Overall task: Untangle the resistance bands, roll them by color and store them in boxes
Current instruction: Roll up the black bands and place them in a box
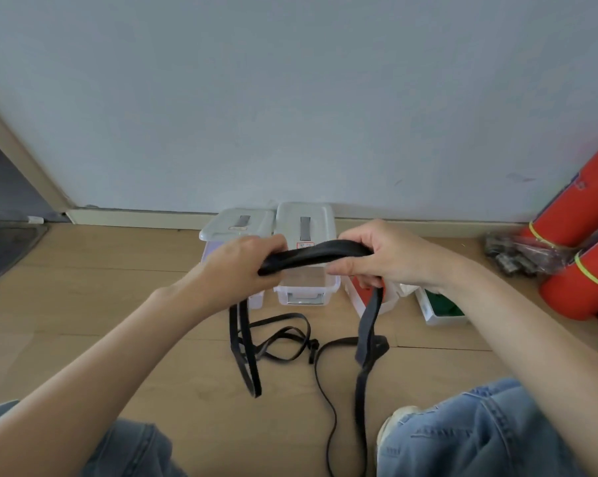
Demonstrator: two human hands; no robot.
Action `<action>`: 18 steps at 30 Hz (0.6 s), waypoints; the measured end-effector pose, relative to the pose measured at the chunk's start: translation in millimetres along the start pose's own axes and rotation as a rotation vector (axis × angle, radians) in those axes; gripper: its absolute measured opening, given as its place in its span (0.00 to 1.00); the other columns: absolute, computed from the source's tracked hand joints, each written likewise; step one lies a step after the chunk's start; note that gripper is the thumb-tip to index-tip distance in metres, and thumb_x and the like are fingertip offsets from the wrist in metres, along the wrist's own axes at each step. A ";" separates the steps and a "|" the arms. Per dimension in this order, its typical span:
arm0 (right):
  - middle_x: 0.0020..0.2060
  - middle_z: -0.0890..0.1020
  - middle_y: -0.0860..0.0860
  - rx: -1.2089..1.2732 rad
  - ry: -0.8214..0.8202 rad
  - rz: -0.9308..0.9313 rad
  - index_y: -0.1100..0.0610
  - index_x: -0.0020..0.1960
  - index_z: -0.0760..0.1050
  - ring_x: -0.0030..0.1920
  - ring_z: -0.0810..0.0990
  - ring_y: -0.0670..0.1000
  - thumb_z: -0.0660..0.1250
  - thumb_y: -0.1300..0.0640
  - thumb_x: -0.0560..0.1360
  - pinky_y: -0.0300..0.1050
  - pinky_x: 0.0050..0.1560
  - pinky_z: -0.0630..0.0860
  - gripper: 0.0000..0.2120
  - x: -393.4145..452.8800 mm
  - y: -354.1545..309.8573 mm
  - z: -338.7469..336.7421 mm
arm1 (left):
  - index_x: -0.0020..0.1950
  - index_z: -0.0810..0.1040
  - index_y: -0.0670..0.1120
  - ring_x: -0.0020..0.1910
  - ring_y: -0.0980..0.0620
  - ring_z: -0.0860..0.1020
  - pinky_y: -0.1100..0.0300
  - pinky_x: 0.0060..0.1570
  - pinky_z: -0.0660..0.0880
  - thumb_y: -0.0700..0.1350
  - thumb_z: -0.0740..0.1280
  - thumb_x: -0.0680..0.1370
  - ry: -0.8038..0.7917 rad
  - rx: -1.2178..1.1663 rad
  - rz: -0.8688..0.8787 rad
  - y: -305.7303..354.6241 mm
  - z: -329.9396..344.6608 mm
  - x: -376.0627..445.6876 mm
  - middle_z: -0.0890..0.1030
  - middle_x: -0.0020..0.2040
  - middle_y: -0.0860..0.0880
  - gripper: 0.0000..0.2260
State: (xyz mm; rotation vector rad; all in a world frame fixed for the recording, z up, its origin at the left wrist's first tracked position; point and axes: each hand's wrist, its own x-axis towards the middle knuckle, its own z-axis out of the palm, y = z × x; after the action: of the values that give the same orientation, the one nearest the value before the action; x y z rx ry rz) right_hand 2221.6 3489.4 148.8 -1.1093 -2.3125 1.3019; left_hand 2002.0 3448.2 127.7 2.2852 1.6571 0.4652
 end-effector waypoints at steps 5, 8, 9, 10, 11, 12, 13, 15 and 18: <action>0.27 0.74 0.50 -0.092 -0.069 0.025 0.50 0.42 0.76 0.25 0.72 0.44 0.67 0.45 0.72 0.32 0.27 0.69 0.08 1.9 8.8 4.6 | 0.43 0.70 0.53 0.39 0.55 0.75 0.62 0.58 0.68 0.50 0.66 0.75 0.154 0.271 0.158 -2.3 -9.5 -3.4 0.78 0.35 0.55 0.05; 0.27 0.73 0.50 -0.064 -0.065 0.020 0.42 0.38 0.75 0.26 0.71 0.46 0.68 0.45 0.71 0.35 0.27 0.68 0.04 4.5 13.6 3.9 | 0.40 0.66 0.53 0.34 0.55 0.73 0.64 0.32 0.67 0.54 0.64 0.76 -0.094 0.150 -0.002 -3.8 5.3 -3.6 0.74 0.32 0.55 0.09; 0.26 0.73 0.48 -0.050 -0.068 0.025 0.43 0.40 0.75 0.25 0.70 0.45 0.68 0.46 0.72 0.34 0.26 0.68 0.04 3.9 15.5 1.8 | 0.39 0.67 0.53 0.33 0.55 0.74 0.63 0.33 0.68 0.53 0.64 0.75 -0.086 0.087 -0.018 -4.6 5.2 -2.4 0.75 0.33 0.54 0.09; 0.25 0.72 0.46 -0.031 -0.078 0.031 0.44 0.41 0.75 0.24 0.70 0.44 0.68 0.47 0.73 0.33 0.26 0.68 0.04 2.9 17.1 -1.1 | 0.38 0.68 0.54 0.34 0.56 0.75 0.61 0.34 0.70 0.52 0.66 0.75 -0.059 0.023 -0.032 -6.9 3.4 -1.3 0.77 0.33 0.53 0.08; 0.24 0.72 0.45 -0.012 -0.097 0.038 0.44 0.41 0.75 0.24 0.69 0.44 0.68 0.48 0.74 0.33 0.26 0.68 0.03 1.9 19.0 -3.6 | 0.37 0.69 0.55 0.34 0.57 0.75 0.61 0.34 0.70 0.51 0.67 0.74 -0.052 -0.015 -0.041 -8.7 1.4 -0.8 0.78 0.33 0.54 0.08; 0.24 0.72 0.44 0.003 -0.119 0.045 0.42 0.41 0.75 0.24 0.68 0.44 0.68 0.49 0.74 0.34 0.26 0.68 0.04 1.0 20.1 -6.1 | 0.36 0.69 0.55 0.32 0.60 0.74 0.63 0.33 0.68 0.50 0.68 0.73 -0.063 -0.028 -0.043 -8.8 0.2 -1.8 0.77 0.32 0.55 0.09; 0.25 0.71 0.44 0.009 -0.139 0.048 0.41 0.39 0.75 0.25 0.68 0.45 0.67 0.49 0.74 0.35 0.27 0.68 0.06 0.4 20.9 -8.6 | 0.35 0.68 0.55 0.31 0.61 0.72 0.64 0.32 0.67 0.50 0.69 0.73 -0.094 -0.026 -0.053 -8.2 0.1 -2.3 0.76 0.31 0.55 0.10; 0.27 0.71 0.47 0.011 -0.162 0.057 0.41 0.37 0.75 0.25 0.67 0.46 0.68 0.49 0.74 0.35 0.27 0.68 0.08 0.0 22.9 -12.5 | 0.37 0.69 0.54 0.31 0.61 0.72 0.62 0.34 0.69 0.54 0.68 0.73 -0.165 0.057 -0.054 -8.0 0.6 -2.8 0.77 0.32 0.55 0.10; 0.30 0.69 0.52 0.044 -0.177 0.086 0.46 0.40 0.77 0.25 0.66 0.46 0.68 0.49 0.74 0.34 0.27 0.67 0.05 -2.0 26.9 -18.2 | 0.43 0.74 0.53 0.31 0.61 0.73 0.65 0.32 0.69 0.56 0.66 0.74 -0.239 0.043 -0.055 -10.0 -7.0 -4.4 0.80 0.37 0.55 0.08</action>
State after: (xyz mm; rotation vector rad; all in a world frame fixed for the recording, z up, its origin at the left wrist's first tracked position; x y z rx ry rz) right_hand 2246.2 3507.3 137.3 -1.1331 -2.3693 1.5327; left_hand 1989.2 3447.4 129.7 2.2181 1.6192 0.1392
